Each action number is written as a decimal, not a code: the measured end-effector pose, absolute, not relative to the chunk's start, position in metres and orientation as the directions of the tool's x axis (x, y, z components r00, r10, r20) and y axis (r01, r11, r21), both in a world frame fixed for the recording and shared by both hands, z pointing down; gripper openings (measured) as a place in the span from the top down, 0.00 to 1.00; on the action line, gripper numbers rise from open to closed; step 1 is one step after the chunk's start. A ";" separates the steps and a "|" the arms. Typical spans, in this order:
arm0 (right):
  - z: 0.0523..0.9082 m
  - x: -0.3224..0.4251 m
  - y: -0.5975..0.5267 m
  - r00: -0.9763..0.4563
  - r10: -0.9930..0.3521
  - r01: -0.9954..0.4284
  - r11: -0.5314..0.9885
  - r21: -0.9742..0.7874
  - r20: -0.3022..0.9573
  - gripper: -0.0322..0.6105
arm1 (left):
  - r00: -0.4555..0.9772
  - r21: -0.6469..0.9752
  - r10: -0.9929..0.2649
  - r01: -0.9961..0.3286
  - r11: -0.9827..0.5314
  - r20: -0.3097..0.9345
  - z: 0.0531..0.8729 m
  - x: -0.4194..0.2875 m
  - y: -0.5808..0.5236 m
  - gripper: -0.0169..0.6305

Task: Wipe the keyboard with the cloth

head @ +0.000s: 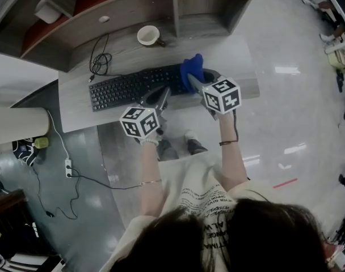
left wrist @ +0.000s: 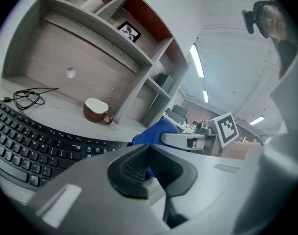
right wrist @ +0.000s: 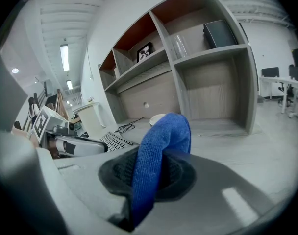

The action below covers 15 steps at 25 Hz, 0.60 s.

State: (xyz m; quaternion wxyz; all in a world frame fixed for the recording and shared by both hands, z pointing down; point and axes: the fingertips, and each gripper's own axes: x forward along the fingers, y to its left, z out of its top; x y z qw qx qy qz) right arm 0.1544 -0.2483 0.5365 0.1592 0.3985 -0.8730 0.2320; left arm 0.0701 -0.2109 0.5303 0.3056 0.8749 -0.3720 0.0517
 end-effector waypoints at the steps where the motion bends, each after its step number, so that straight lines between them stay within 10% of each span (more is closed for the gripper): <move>1: 0.538 0.152 -0.249 -0.632 -0.622 -0.770 0.573 -0.280 0.464 0.86 | 0.718 0.498 -0.620 -0.683 -0.535 0.317 0.531 0.068 -0.211 0.98; 15: 0.551 0.123 -0.250 -0.601 -0.638 -0.797 0.519 -0.308 0.481 0.86 | 0.730 0.530 -0.604 -0.666 -0.525 0.320 0.541 0.033 -0.211 0.98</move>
